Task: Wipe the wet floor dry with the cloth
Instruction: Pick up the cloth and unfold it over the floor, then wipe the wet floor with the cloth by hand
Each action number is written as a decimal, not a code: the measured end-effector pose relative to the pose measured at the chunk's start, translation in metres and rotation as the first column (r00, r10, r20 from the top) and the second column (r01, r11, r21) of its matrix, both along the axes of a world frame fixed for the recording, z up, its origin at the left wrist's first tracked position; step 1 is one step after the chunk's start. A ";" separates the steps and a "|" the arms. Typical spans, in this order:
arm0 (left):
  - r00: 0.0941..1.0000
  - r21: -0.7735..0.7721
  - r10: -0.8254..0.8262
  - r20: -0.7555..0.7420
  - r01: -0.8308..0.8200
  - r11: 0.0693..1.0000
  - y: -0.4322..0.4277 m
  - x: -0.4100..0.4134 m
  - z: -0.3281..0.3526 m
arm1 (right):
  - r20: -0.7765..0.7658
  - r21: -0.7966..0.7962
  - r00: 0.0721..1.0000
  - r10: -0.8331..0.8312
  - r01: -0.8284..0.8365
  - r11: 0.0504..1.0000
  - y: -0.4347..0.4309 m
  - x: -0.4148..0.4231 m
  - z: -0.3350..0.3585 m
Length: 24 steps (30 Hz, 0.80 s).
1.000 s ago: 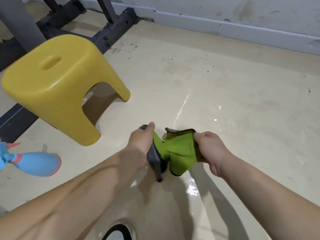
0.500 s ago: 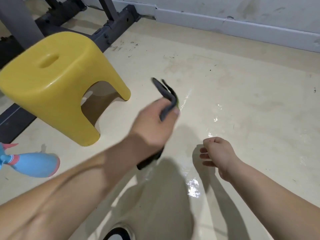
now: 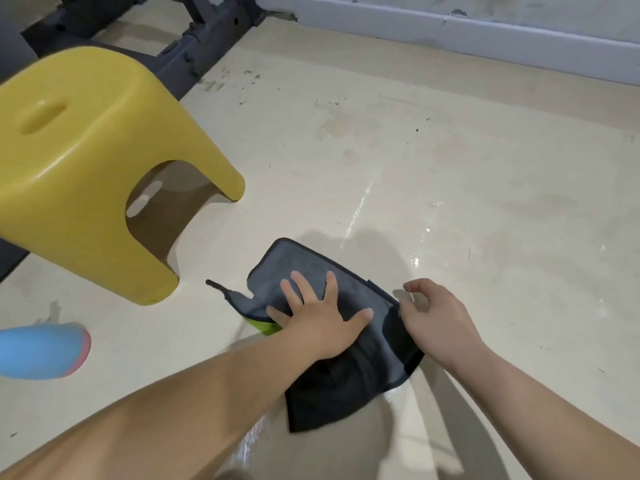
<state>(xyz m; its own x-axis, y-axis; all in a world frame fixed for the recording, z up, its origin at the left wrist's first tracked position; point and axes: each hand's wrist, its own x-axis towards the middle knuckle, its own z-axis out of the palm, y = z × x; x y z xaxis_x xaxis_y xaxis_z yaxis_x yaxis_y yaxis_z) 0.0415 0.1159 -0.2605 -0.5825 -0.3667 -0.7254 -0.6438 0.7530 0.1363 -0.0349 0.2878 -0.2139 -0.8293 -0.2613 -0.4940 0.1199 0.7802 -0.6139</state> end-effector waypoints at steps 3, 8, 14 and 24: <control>0.999 -0.046 -0.052 0.014 0.052 0.998 -0.024 -0.031 -0.011 | 0.041 -0.062 0.999 -0.018 0.021 0.998 -0.003 -0.009 -0.001; 0.964 -0.150 -0.254 -0.075 0.241 0.959 -0.077 -0.089 -0.028 | 0.082 -0.030 0.995 -0.061 0.063 0.998 -0.020 -0.041 -0.010; 0.900 -0.199 -0.410 -0.149 0.379 0.904 -0.113 -0.154 -0.038 | 0.092 0.084 0.995 0.036 -0.044 0.996 -0.061 -0.069 -0.008; 0.796 -0.300 -0.483 -0.365 0.391 0.870 -0.117 -0.151 -0.053 | 0.128 0.129 0.991 0.038 -0.055 0.990 -0.075 -0.078 0.033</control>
<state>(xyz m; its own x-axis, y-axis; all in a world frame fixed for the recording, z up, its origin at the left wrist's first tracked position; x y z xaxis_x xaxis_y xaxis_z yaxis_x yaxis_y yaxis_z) -0.1090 -0.0013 -0.3137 -0.9426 -0.1072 -0.3164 -0.1548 0.9794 0.1294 -0.1126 0.2133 -0.1806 -0.7474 -0.2239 -0.6256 0.1510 0.8596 -0.4881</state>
